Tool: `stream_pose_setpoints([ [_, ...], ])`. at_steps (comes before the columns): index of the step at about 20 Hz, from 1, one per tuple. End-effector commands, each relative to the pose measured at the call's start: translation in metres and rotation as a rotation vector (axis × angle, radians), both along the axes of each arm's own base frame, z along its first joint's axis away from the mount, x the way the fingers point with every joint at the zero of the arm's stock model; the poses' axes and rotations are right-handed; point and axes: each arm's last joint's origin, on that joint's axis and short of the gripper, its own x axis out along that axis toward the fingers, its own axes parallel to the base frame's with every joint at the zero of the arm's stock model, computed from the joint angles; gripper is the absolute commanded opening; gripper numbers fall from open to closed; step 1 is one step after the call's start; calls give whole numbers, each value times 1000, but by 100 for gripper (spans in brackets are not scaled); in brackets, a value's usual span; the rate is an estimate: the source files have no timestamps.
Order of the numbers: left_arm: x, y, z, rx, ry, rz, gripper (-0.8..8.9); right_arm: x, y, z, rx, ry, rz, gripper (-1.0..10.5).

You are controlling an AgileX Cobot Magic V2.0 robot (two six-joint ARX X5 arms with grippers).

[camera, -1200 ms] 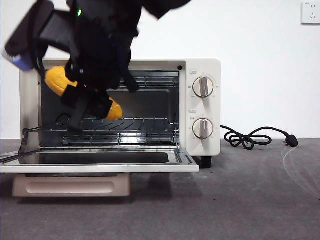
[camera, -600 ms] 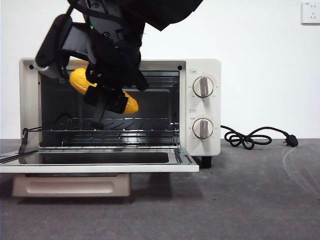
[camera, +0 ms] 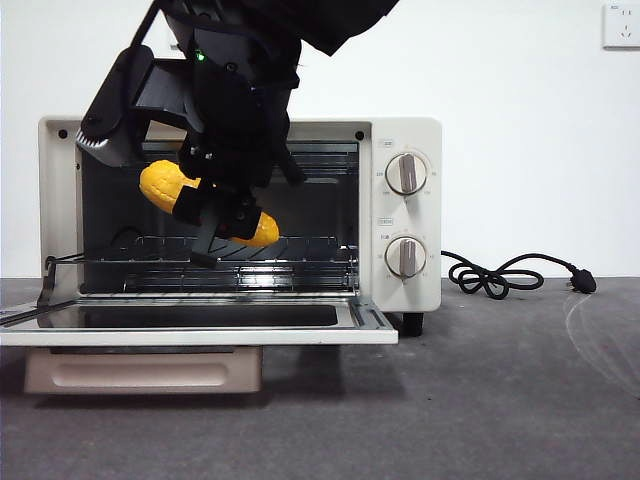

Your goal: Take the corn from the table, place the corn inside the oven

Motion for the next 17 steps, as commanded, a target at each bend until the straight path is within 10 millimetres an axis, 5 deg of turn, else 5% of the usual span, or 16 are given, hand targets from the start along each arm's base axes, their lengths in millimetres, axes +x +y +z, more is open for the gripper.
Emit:
stream_pose_setpoints([
  [1,0,0,0,10,-8,1,-6,1,1,-5,28,17,-15,137],
  [8,-1,0,-1,14,-1,0,-6,1,2,-5,56,27,-23,319],
  [17,-1,0,-2,18,6,0,-6,1,1,-4,75,25,-47,322],
])
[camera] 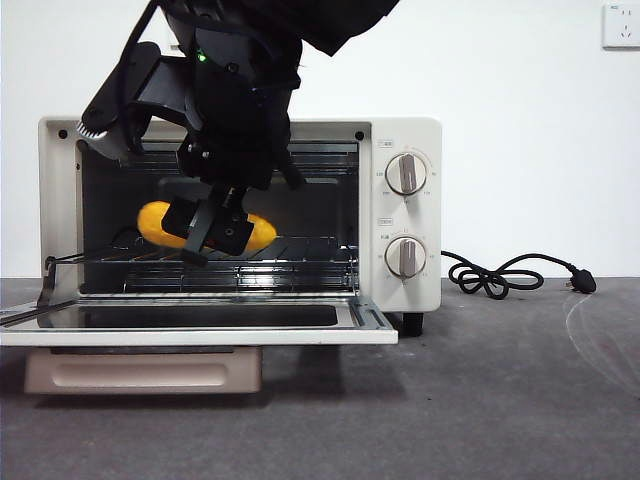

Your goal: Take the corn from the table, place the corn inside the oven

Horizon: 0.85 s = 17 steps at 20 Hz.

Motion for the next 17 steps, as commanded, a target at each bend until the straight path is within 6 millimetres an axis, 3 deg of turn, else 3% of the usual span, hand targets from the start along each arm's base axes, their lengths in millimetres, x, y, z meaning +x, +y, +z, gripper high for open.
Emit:
stream_pose_setpoints([
  [1,0,0,0,11,-7,0,-5,1,1,-4,13,1,-27,322],
  [17,0,0,0,29,-19,-4,-5,-14,4,4,103,-30,-173,319],
])
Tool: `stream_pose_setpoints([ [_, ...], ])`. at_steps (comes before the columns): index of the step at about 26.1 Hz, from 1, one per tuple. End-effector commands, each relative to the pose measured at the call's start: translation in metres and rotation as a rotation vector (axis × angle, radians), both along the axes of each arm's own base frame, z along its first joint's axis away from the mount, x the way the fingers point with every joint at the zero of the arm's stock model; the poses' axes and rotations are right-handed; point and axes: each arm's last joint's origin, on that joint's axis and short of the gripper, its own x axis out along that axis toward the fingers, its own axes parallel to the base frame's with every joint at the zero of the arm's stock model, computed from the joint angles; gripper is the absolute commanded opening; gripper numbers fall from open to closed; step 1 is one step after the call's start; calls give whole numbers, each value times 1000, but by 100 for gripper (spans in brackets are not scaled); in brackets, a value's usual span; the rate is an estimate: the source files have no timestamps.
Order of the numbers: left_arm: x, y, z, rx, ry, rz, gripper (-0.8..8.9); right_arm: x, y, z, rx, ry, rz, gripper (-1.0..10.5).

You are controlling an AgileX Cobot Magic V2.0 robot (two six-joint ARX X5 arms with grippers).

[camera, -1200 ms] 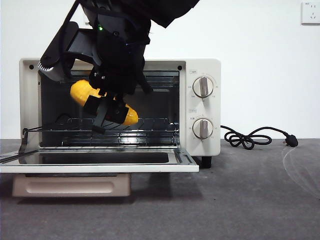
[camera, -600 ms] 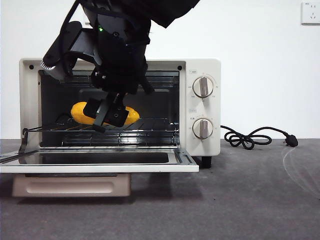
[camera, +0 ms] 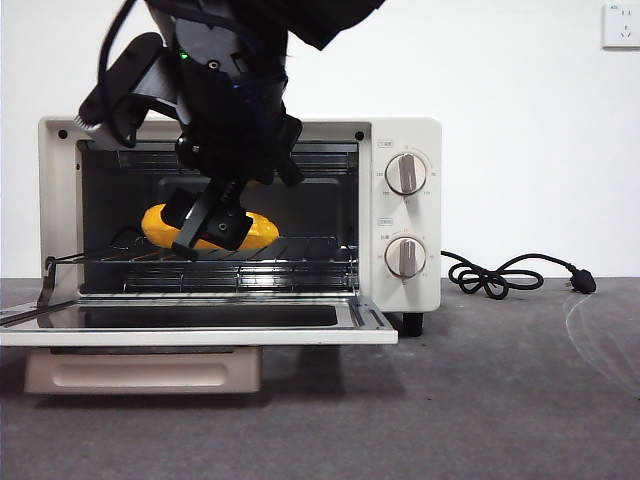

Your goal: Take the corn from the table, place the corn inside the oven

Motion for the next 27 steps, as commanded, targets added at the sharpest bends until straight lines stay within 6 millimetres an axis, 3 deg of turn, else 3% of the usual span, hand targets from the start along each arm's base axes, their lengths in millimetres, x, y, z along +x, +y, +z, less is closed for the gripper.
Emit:
stream_pose_setpoints([
  [1,1,0,0,26,-17,-3,-5,-5,0,4,47,8,-35,319],
  [12,27,-12,-4,94,22,65,-5,-22,-13,50,173,-11,-68,316],
  [23,62,-31,-13,167,87,58,-6,-51,-55,111,352,51,-118,308],
  [27,76,-35,-17,189,110,67,-6,-68,-82,137,423,126,-96,107],
])
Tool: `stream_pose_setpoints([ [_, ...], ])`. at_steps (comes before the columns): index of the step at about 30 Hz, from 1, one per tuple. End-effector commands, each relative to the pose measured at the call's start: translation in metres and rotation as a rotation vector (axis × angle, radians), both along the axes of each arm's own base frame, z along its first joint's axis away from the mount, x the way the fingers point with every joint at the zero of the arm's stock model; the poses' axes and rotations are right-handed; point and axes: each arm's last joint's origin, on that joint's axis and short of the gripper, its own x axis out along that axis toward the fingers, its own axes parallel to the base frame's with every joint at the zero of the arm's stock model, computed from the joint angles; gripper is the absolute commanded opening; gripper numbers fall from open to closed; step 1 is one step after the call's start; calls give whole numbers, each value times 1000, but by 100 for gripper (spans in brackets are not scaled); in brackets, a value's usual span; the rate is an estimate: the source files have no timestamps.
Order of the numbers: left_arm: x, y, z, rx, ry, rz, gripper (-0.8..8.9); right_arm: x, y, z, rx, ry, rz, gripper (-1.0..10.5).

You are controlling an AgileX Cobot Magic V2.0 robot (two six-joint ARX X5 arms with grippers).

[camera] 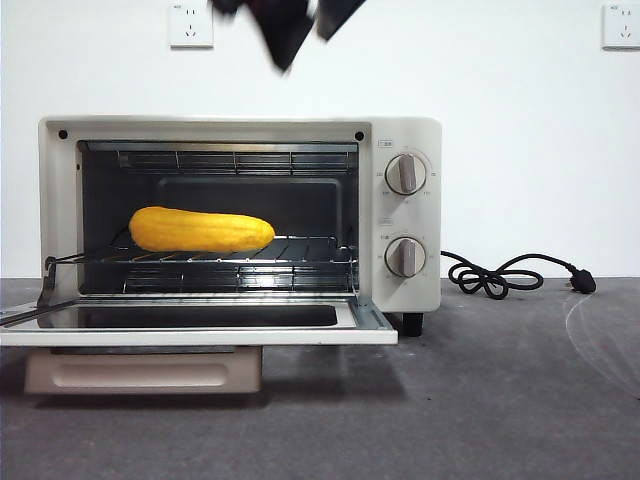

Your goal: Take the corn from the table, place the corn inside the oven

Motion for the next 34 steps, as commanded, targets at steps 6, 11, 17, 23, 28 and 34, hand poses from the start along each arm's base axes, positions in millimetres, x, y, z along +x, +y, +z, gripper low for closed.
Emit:
stream_pose_setpoints([
  [6,22,1,-7,-1,50,-57,-6,-31,-49,39,141,113,52,-11],
  [11,36,14,-24,-50,115,-55,-6,-45,-76,54,168,160,114,-11],
  [17,54,41,-72,-175,237,-20,-6,-38,-106,60,269,300,173,-11],
  [23,61,77,-125,-367,349,31,-6,-15,-136,56,365,461,187,-11],
  [28,59,103,-157,-463,414,119,-7,4,-163,53,488,582,214,-11],
  [34,58,117,-189,-497,438,208,-7,15,-191,51,597,656,196,-11],
])
